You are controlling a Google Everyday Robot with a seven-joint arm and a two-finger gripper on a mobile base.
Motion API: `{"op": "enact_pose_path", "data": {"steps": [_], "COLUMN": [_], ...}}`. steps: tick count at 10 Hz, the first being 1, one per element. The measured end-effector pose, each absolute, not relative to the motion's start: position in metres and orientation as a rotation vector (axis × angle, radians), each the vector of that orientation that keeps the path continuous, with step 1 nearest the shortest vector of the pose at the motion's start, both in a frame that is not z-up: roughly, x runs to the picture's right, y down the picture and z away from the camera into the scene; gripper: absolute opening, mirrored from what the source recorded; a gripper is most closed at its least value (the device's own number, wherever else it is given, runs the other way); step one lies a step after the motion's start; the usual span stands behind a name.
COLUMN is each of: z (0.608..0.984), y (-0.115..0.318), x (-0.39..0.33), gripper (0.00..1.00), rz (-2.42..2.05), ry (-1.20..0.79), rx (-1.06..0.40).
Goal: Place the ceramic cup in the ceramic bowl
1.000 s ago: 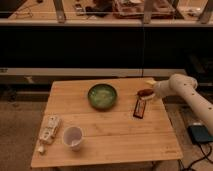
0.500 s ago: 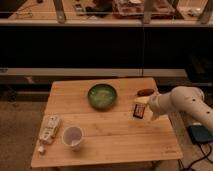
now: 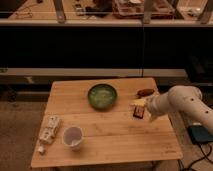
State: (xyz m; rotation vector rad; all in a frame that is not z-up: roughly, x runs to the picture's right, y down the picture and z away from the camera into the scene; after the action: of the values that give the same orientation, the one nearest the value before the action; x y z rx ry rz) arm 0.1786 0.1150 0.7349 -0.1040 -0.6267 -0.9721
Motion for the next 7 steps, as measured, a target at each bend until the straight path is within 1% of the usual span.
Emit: {"op": "enact_pose_path", "data": {"steps": [2,5,7], "z": [0.694,0.638,0.615], "y": [0.118,0.139,0.158], "x": [0.127,0.066,0.025], "gripper": [0.78,0.78,0.78], "rz": [-1.163,-1.451,-1.643], "ry": [-0.762,-0.922,-0.984], "rx": [-0.077,-0.049,-0.055]}}
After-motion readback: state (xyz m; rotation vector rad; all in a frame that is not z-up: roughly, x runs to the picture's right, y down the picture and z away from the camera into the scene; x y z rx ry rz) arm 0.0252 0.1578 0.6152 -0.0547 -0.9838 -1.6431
